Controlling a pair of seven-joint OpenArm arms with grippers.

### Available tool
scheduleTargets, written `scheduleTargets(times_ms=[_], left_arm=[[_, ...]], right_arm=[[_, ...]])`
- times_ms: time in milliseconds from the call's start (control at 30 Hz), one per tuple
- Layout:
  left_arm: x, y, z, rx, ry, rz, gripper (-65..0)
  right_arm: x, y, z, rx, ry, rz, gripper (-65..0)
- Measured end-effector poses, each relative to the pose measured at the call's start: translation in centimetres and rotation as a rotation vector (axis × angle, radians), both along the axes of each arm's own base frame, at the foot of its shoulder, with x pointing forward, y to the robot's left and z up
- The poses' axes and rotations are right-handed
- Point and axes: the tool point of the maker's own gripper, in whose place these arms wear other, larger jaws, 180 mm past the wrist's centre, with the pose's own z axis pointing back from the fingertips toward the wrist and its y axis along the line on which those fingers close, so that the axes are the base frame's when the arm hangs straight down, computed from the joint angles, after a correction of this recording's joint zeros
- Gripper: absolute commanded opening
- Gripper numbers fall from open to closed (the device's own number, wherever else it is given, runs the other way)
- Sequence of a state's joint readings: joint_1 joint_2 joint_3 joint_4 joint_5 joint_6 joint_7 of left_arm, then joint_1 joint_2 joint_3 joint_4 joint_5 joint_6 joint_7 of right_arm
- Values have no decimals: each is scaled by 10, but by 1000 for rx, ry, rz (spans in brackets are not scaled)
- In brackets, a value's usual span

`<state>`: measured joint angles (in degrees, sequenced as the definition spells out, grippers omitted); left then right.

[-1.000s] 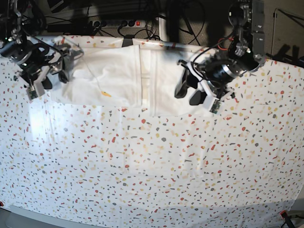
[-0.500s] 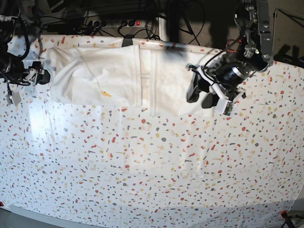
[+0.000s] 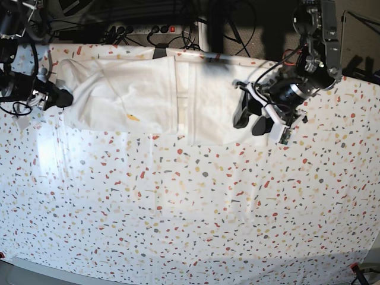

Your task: Fold the T-shirt properly

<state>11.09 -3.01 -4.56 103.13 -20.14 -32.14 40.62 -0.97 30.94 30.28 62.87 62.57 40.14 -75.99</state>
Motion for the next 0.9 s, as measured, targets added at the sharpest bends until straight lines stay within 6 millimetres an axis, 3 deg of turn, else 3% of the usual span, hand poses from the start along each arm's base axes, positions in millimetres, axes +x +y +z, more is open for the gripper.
scheduleTargets(times_ms=[67, 267, 333, 433, 467, 633, 900], left_arm=[[0, 0, 0, 1, 1, 1, -356], [0, -1, 0, -3, 0, 0, -356], [0, 0, 0, -1, 0, 1, -356], [0, 0, 0, 1, 0, 1, -356], [0, 0, 0, 0, 0, 0, -356], [0, 0, 0, -1, 0, 1, -356], [-1, 15, -16, 154, 12, 2, -356]], right_arm=[[-6, 15, 2, 76, 14, 26, -299], [-5, 15, 3, 81, 9, 24, -318], [-6, 14, 2, 72, 16, 25, -413], [-9, 13, -1, 61, 31, 28, -620], [-10, 13, -2, 62, 35, 26, -650], [1, 3, 4, 41, -19, -14, -650], [18, -50, 44, -78, -117, -58, -650]])
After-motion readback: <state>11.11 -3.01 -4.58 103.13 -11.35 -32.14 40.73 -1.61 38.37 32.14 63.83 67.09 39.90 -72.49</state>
